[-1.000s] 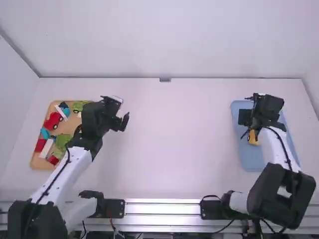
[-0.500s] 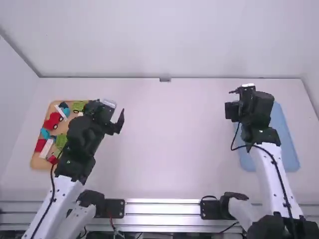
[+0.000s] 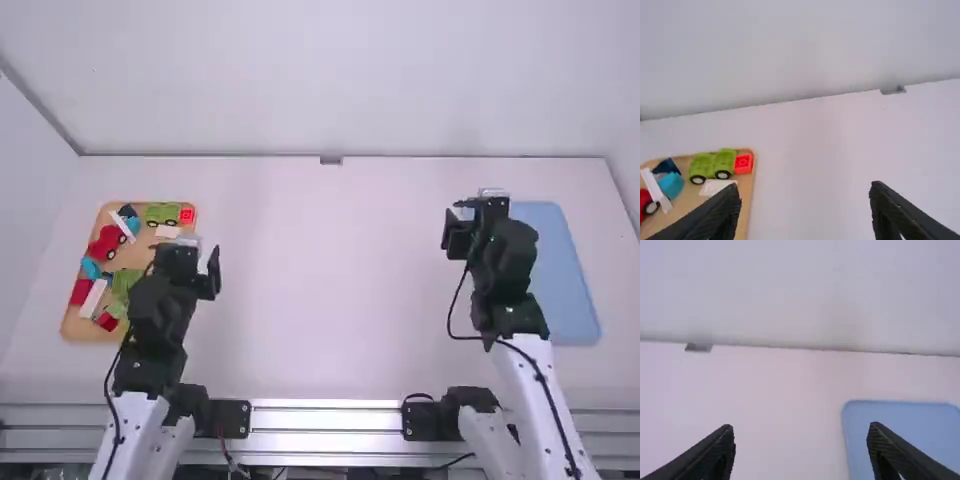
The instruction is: Assemble lego blocks to make yellow taxi
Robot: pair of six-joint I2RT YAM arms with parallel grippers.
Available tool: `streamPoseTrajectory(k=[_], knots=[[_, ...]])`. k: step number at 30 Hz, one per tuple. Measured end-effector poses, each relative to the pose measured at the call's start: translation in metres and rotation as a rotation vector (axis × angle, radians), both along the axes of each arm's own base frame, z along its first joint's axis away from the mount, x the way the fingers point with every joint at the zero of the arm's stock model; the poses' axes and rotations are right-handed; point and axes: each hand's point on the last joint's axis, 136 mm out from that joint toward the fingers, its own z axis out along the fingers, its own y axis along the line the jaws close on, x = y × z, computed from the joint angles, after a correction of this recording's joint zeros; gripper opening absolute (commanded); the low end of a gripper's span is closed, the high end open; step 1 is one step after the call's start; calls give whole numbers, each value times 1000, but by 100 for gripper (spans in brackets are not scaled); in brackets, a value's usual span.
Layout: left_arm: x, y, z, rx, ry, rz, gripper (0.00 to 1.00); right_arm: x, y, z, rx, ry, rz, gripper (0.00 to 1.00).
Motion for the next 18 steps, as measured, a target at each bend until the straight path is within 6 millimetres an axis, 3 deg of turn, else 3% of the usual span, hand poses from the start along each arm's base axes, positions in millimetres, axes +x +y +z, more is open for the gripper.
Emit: streamPoseTrajectory(k=[15,18], knots=[[-27,0,-77,-73,1,19,31,-56,0,-62,46,1,-17,32],[-28,0,-77,-74,-27,18,26,-65,0,-76,46,2,-19,25]])
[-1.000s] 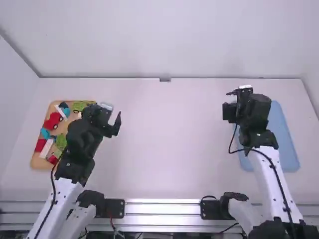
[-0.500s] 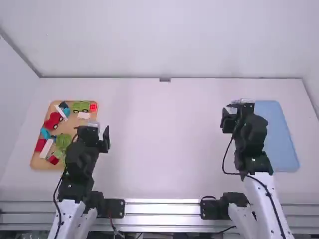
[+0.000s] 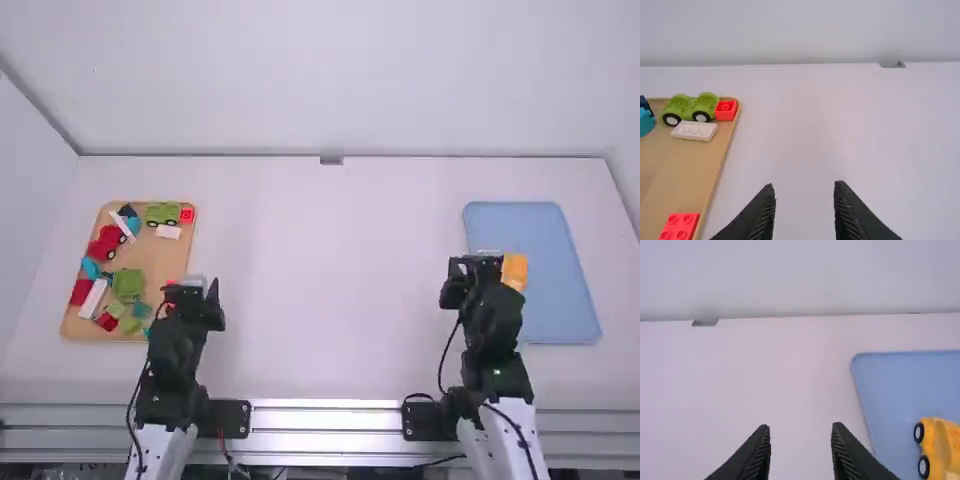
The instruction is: Assemble lego blocks to make yellow taxi
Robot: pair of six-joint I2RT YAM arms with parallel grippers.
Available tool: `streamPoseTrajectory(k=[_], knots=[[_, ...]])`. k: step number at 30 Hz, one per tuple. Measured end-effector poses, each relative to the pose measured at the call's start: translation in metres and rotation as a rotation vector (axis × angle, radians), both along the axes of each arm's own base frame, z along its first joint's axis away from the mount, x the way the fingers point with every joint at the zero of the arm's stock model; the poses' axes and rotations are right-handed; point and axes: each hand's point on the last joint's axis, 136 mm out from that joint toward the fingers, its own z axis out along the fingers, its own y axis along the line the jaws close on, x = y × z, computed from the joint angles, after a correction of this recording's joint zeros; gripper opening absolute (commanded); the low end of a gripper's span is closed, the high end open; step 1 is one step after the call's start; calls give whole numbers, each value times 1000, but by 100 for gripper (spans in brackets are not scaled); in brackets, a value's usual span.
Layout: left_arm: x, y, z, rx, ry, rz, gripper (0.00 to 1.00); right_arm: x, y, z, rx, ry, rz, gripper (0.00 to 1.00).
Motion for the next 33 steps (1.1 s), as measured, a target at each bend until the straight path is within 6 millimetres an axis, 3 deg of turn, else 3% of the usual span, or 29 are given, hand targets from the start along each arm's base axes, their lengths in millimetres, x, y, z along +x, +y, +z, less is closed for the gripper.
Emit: streamPoseTrajectory(k=[7,13,20,33], knots=[[-3,0,28,-1,-123,0,14,-17,0,-37,2,2,-1,11],[-3,0,29,0,-129,0,7,-25,0,-62,0,0,-1,2],[-3,0,29,0,-129,0,0,-24,0,-38,2,-105,3,0],[-3,0,29,0,-129,0,0,-27,0,-6,2,-245,3,0]])
